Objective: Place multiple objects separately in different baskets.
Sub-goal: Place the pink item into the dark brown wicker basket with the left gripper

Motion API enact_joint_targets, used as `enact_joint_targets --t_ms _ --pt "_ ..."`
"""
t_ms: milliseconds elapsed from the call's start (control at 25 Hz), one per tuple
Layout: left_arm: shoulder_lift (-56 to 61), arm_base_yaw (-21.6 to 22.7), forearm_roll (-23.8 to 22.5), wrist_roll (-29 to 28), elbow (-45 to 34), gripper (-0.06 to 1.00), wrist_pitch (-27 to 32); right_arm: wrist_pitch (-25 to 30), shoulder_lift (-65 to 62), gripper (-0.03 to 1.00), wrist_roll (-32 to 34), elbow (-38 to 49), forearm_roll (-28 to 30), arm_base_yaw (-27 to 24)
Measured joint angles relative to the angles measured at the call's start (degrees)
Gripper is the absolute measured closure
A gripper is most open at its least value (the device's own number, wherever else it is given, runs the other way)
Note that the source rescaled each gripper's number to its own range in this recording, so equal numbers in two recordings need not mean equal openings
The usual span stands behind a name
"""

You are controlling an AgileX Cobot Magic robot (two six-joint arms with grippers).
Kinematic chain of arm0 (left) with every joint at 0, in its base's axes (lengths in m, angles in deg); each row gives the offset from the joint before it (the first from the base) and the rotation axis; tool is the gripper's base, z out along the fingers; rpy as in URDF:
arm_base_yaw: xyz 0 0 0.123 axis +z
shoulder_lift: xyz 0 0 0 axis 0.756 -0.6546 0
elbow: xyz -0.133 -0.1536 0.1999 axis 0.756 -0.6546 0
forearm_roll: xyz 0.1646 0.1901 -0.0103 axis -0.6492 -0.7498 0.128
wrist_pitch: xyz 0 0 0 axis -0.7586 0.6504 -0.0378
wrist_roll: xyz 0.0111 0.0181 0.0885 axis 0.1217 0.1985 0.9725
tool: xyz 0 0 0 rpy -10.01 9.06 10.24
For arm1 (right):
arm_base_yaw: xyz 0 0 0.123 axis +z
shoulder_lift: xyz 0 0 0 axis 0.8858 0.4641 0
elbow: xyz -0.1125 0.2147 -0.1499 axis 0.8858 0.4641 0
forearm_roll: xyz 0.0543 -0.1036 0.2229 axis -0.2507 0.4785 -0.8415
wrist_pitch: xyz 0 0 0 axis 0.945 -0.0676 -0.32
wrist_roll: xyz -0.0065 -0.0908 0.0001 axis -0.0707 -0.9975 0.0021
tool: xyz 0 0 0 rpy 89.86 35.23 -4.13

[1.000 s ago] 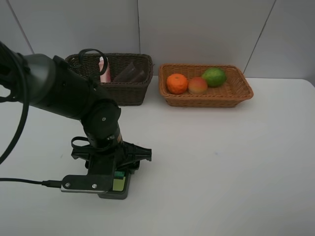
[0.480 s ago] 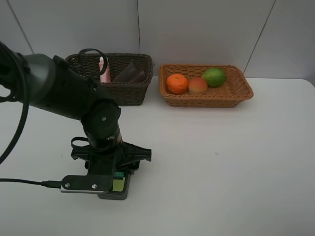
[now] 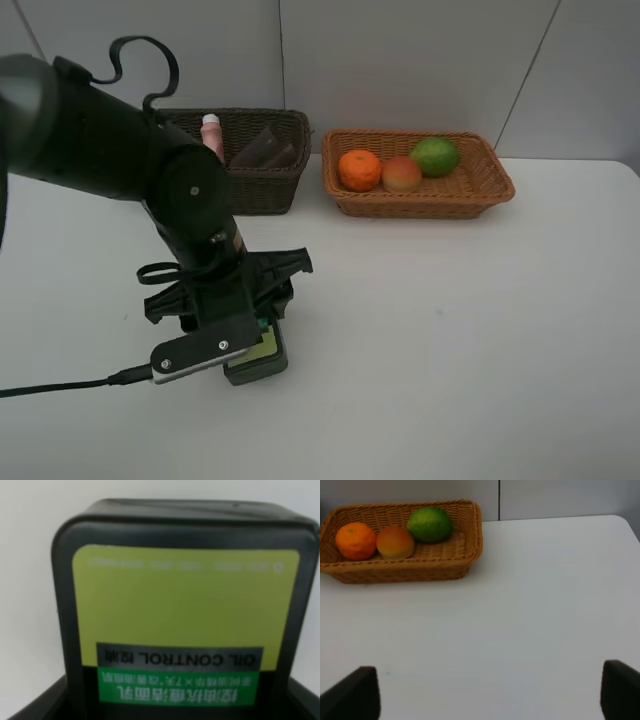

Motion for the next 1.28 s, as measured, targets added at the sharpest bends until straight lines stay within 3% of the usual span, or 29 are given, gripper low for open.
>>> enact_joint_targets --t_ms 200,560,720,880,1040,1160,1280 --pt "1.77 4.80 3.24 -18.80 5.87 0.12 4.82 0.00 0.00 0.11 0.00 0.00 0.00 0.00" --pt "1.77 12.38 5.01 -75.59 19.92 0.12 6.94 0.00 0.00 0.11 0.00 0.00 0.00 0.00" --pt "1.77 15.18 3.41 -95.26 22.19 0.12 5.19 0.00 0.00 0.11 0.00 0.00 0.00 0.00" --pt "1.77 17.81 -2.14 -115.10 22.33 0.12 2.30 0.00 0.00 0.11 0.00 0.00 0.00 0.00" --pt "1.77 20.71 -10.63 -131.12 22.33 0.12 0.16 0.00 0.00 0.11 0.00 0.00 0.00 0.00" --pt "1.77 23.50 -14.99 -137.98 22.33 0.12 -1.94 0.00 0.00 0.11 0.00 0.00 0.00 0.00" --pt "1.60 26.51 -16.32 -141.27 22.33 0.12 -5.61 0.00 0.00 0.11 0.00 0.00 0.00 0.00"
